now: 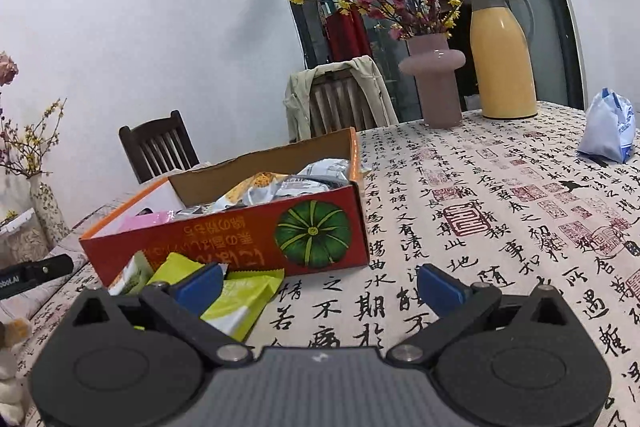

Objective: Organize snacks
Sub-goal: 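Move both grippers back to the pile and grasp a green-and-white packet with the right, then grasp an orange biscuit packet with the left gripper while the right holds the green packet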

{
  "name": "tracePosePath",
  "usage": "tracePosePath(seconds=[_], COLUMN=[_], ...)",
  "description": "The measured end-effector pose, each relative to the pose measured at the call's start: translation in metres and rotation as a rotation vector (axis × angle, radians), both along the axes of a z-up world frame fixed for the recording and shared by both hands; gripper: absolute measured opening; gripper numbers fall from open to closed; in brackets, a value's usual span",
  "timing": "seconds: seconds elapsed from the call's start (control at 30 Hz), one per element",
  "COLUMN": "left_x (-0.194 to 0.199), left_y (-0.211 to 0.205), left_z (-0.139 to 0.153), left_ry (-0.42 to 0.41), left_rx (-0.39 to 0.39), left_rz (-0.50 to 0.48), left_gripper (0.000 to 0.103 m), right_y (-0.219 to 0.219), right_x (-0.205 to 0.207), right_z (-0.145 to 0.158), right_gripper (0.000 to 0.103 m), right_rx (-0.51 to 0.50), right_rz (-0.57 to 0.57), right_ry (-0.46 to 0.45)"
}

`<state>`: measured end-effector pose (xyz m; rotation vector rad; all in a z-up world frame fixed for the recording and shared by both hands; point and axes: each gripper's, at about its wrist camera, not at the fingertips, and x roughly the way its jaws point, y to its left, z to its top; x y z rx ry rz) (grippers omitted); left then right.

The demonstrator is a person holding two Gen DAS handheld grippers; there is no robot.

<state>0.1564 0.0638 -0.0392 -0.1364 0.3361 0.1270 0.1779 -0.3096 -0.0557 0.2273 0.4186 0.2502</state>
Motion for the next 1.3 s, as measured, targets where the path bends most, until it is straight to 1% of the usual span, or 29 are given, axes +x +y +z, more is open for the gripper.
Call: tracePosePath(seconds=[0.4, 0.53, 0.6, 0.7, 0.73, 0.77, 0.8, 0.87, 0.9, 0.93, 1.0, 1.03, 1.1, 1.2, 1.27, 1.3], left_x=[0.001, 0.001, 0.001, 0.001, 0.0, 0.0, 0.0, 0.0, -0.001, -0.001, -0.002, -0.002, -0.002, -0.003, -0.003, -0.003], left_y=[0.002, 0.004, 0.004, 0.005, 0.005, 0.005, 0.005, 0.005, 0.006, 0.006, 0.005, 0.005, 0.005, 0.005, 0.005, 0.005], left_z=[0.004, 0.004, 0.004, 0.004, 0.004, 0.004, 0.004, 0.004, 0.004, 0.004, 0.004, 0.004, 0.004, 0.004, 0.004, 0.004], left_ry=[0.0, 0.0, -0.002, -0.004, -0.005, -0.006, -0.007, -0.01, -0.011, -0.014, -0.017, -0.018, -0.02, -0.023, -0.023, -0.023], left_rx=[-0.022, -0.031, -0.037, -0.041, -0.043, -0.045, -0.046, -0.048, -0.049, -0.05, -0.052, -0.052, -0.053, -0.053, -0.053, -0.053], left_rz=[-0.014, -0.021, -0.028, -0.032, -0.034, -0.035, -0.036, -0.039, -0.042, -0.044, -0.048, -0.049, -0.051, -0.05, -0.051, -0.051], left_gripper=[0.103, 0.103, 0.103, 0.103, 0.103, 0.103, 0.103, 0.103, 0.103, 0.103, 0.103, 0.103, 0.103, 0.103, 0.103, 0.103], right_y=[0.0, 0.01, 0.018, 0.033, 0.039, 0.046, 0.054, 0.066, 0.068, 0.069, 0.069, 0.069, 0.067, 0.065, 0.063, 0.06], right_x=[0.007, 0.005, 0.004, 0.007, 0.007, 0.007, 0.008, 0.015, 0.018, 0.019, 0.018, 0.018, 0.018, 0.015, 0.011, 0.009], right_z=[0.0, 0.004, 0.007, 0.013, 0.014, 0.016, 0.017, 0.015, 0.014, 0.013, 0.014, 0.013, 0.009, 0.007, 0.009, 0.01], right_gripper=[0.103, 0.103, 0.103, 0.103, 0.1, 0.095, 0.092, 0.077, 0.074, 0.074, 0.059, 0.044, 0.044, 0.042, 0.036, 0.036], right_rx=[0.007, -0.058, -0.044, -0.005, -0.006, -0.019, -0.045, -0.093, -0.101, -0.094, -0.1, -0.114, -0.114, -0.124, -0.124, -0.12], right_rz=[0.004, -0.006, 0.025, 0.084, 0.104, 0.117, 0.117, 0.113, 0.112, 0.115, 0.128, 0.141, 0.152, 0.155, 0.149, 0.147], right_ry=[0.025, 0.039, 0.06, 0.126, 0.132, 0.133, 0.137, 0.167, 0.185, 0.19, 0.197, 0.213, 0.231, 0.23, 0.21, 0.199])
